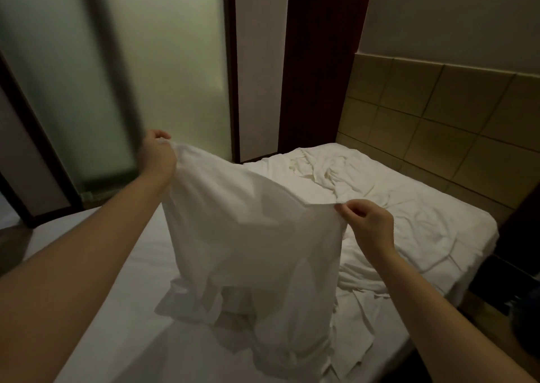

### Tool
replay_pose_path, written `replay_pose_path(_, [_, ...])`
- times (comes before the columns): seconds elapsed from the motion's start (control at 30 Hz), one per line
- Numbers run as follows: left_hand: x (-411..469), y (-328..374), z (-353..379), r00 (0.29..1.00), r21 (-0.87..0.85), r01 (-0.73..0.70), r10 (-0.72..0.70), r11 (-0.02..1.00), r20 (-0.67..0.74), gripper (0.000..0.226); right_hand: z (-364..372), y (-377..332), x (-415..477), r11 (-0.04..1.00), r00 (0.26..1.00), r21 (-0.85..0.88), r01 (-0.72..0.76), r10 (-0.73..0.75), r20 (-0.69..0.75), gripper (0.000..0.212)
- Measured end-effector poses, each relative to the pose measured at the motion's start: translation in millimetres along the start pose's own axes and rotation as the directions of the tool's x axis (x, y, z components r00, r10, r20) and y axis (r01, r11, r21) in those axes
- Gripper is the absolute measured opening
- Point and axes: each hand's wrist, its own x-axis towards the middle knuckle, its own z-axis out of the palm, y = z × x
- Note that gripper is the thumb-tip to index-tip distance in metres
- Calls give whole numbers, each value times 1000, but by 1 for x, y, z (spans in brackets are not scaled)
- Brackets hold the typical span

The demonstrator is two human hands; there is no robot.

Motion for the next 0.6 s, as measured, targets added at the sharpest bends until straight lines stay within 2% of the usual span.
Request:
replay_pose_path(0.1, [-16,8,17,991,207,-134,127,969,47,28,-11,-17,6,985,986,-44,164,-164,10,7])
replay_pose_path(0.17, [-42,24,34,934,226,-330,283,916,217,25,-16,-28,10,966,967,-55,251,-248,50,9])
replay_pose_path(0.2, [-61,35,44,867,163,-439,369,884,335,22,-18,-33,11,959,958,-49,279,-275,77,8])
replay_pose_path(0.27, [-107,57,63,656,13,-614,501,789,565,28,-21,-40,12,940,935,-55,336,-327,135,7])
replay_pose_path(0.33, [-149,71,80,451,-53,-719,523,693,724,47,-28,-45,13,939,929,-67,337,-321,183,8])
replay_pose_path(0.37, [-161,73,89,398,-56,-742,506,668,765,51,-32,-47,14,952,940,-57,299,-284,191,8])
replay_pose_path(0.43, [-172,73,103,398,-37,-725,463,687,792,43,-44,-46,16,973,959,-33,230,-221,177,4])
replay_pose_path(0.5, [-174,72,111,422,-53,-675,444,736,791,27,-56,-39,17,970,960,-65,235,-221,172,5])
replay_pose_path(0.6, [-176,74,120,409,-116,-619,445,777,797,11,-71,-24,19,971,961,-85,224,-206,186,7])
